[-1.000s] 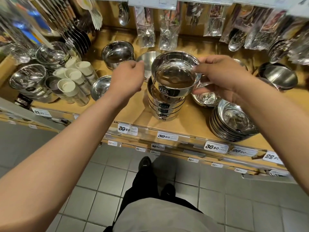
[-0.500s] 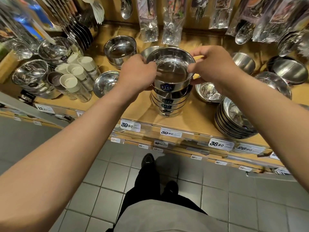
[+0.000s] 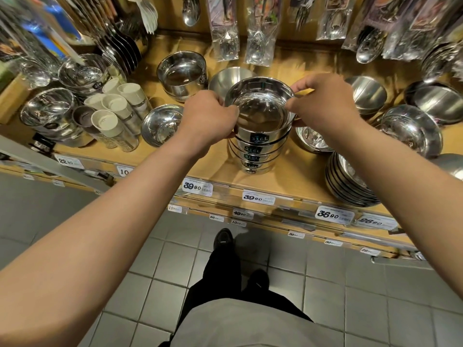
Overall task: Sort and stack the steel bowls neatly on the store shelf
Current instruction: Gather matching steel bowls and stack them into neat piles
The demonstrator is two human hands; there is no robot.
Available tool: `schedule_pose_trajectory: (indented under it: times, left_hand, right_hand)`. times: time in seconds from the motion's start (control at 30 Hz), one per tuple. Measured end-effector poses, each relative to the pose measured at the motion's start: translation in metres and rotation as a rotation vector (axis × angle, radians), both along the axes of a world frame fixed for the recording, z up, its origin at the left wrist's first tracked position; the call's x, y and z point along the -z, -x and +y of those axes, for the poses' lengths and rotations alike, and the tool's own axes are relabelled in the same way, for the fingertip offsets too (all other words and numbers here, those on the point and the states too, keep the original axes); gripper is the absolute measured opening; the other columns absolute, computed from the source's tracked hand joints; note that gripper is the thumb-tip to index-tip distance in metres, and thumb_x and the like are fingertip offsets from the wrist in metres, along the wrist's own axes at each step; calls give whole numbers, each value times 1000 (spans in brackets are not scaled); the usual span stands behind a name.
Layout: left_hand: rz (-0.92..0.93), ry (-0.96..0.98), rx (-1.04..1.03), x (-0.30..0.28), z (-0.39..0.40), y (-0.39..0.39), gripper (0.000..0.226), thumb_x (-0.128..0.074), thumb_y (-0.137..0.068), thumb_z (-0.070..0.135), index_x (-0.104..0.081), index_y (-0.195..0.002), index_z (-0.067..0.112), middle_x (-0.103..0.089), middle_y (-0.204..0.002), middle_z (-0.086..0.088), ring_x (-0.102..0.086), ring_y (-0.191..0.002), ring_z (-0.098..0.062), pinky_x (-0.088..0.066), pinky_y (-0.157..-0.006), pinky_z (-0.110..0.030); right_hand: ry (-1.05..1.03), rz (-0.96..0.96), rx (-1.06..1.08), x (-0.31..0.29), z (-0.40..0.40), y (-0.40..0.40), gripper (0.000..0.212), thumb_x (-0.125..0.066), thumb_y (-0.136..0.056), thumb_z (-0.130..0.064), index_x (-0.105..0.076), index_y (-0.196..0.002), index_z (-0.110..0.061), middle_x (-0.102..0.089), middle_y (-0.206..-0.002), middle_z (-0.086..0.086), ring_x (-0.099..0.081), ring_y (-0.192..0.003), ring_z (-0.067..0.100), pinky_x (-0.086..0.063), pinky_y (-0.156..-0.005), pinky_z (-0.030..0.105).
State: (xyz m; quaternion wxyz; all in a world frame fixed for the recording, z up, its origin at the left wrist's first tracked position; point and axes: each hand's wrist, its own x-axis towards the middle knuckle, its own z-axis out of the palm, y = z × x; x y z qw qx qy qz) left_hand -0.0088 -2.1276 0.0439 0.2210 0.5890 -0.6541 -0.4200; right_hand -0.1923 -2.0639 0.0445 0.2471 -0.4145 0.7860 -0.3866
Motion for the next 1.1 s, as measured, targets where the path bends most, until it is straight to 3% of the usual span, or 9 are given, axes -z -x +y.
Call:
schedule_pose_trajectory:
  times: [0.23, 0.43, 0.6, 0.67, 0.73, 0.8, 0.9, 0.97, 1.1]
  left_hand:
    - [-30, 31, 10, 5, -3, -1, 26, -63, -94, 12, -67, -99, -13, -73, -100, -26, -73, -61, -18, -64, -67, -48]
    - [-51, 66, 1, 8, -11, -1, 24, -63, -95, 15, -73, -98, -7, -75, -95, -22, -76, -74, -27, -64, -68, -49]
    - [-40, 54, 25, 8, -9, -2, 26, -64, -96, 19, -73, -98, -6, -75, -94, -21, -75, -80, -29, -64, -72, -50]
    - [-4, 60, 32, 8, -7, -2, 31, -63, -97, 25, -73, -98, -5, -75, -89, -18, -74, -75, -24, -64, -72, -49]
    - [49, 62, 38, 9, -3, -6, 40, -60, -100, 38, -72, -99, -1, -69, -78, -5, -65, -65, -13, -64, -69, -41]
    - [135, -15, 17, 12, 1, -12, 46, -50, -101, 51, -70, -100, 9, -60, -83, 2, -59, -73, -10, -62, -63, -32]
    - [280, -293, -62, 30, 10, -20, 51, -42, -100, 63, -64, -122, 23, -59, -114, 1, -59, -104, -14, -60, -74, -34]
    - [370, -436, -60, 47, 17, -25, 60, -40, -98, 67, -56, -138, 25, -54, -130, -2, -55, -112, -15, -62, -72, -36]
    - [510, -529, -16, 66, 25, -22, 47, -39, -97, 69, -68, -115, 36, -62, -126, -1, -59, -115, -20, -60, -86, -46]
  right_hand:
    - [18, 22, -4, 4, 6, -2, 14, -75, -88, -13, -70, -101, -14, -69, -105, 7, -73, -79, 26, -63, -75, 43]
    - [-7, 35, 9, 6, 9, -4, 19, -74, -87, -16, -71, -104, -11, -69, -103, 8, -74, -76, 25, -62, -78, 44]
    - [-16, 20, 2, 5, 12, -7, 20, -74, -87, -19, -70, -105, -12, -69, -108, 9, -70, -98, 27, -59, -88, 47]
    - [-13, -1, -5, 4, 15, -9, 21, -72, -89, -26, -69, -106, -13, -68, -100, 4, -71, -85, 22, -60, -84, 47]
    - [2, -51, 24, 5, 18, -9, 27, -65, -92, -36, -69, -107, -14, -68, -91, -2, -67, -68, 9, -62, -79, 45]
    - [10, -141, 80, 9, 23, -12, 33, -57, -94, -44, -69, -102, -14, -65, -78, -6, -61, -58, 2, -61, -78, 42]
    - [-1, -367, 124, 21, 36, -23, 39, -48, -92, -51, -66, -94, -16, -64, -86, -3, -64, -86, 19, -56, -91, 49]
    - [-37, -423, 17, 34, 44, -32, 52, -36, -90, -51, -63, -114, -13, -62, -106, 5, -60, -111, 36, -49, -100, 57]
    - [-49, -750, 46, 70, 49, -32, 39, -32, -103, -55, -62, -119, -36, -62, -95, -21, -60, -91, 2, -52, -77, 34]
